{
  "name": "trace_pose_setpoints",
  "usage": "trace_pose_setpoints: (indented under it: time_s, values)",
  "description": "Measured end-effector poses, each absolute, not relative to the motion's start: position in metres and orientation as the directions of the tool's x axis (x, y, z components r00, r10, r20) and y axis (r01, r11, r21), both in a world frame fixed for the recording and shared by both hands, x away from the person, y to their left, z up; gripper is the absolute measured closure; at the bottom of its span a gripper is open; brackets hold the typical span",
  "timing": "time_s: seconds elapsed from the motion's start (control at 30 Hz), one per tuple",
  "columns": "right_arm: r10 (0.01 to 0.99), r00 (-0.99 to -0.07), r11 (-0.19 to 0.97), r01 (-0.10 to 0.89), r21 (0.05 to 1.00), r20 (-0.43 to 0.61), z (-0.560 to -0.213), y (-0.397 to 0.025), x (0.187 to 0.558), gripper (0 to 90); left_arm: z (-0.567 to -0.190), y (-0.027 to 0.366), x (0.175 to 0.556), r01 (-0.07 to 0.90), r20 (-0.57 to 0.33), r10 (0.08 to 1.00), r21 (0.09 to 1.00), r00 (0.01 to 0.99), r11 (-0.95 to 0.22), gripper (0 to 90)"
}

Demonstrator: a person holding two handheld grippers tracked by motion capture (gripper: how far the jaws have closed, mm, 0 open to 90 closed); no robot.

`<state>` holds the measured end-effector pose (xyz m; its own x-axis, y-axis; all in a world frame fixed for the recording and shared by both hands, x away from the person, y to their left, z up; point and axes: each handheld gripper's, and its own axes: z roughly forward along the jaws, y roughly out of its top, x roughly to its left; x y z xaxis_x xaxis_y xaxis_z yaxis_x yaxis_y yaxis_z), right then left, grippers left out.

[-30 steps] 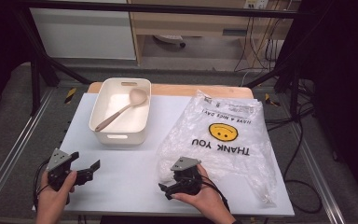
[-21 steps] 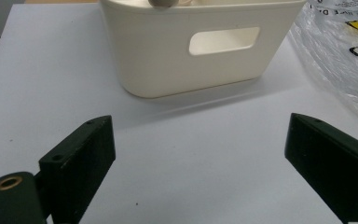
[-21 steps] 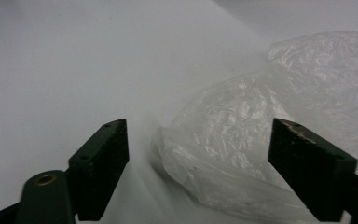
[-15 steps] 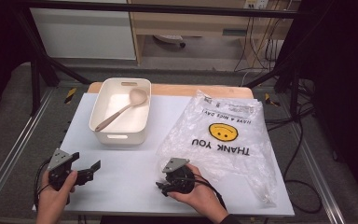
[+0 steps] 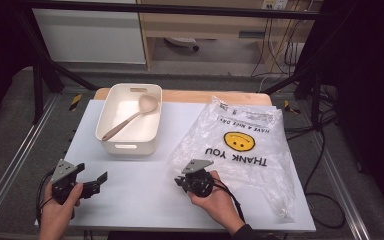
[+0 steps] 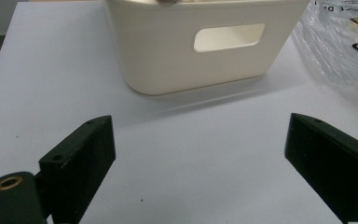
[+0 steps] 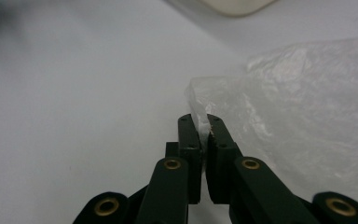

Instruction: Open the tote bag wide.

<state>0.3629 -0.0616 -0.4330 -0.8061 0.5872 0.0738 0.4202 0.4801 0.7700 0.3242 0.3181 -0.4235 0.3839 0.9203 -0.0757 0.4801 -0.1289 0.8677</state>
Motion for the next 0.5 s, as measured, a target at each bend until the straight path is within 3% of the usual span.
trace_pose_setpoints:
  time_s: [0.5]
  values:
    - [0.659,-0.746,0.338,0.408,0.848,0.097,-0.372,-0.056,0.409,87.9,-0.424,0.317,0.324,0.481,-0.061,0.919,0.864,0.390,-0.147,8.1]
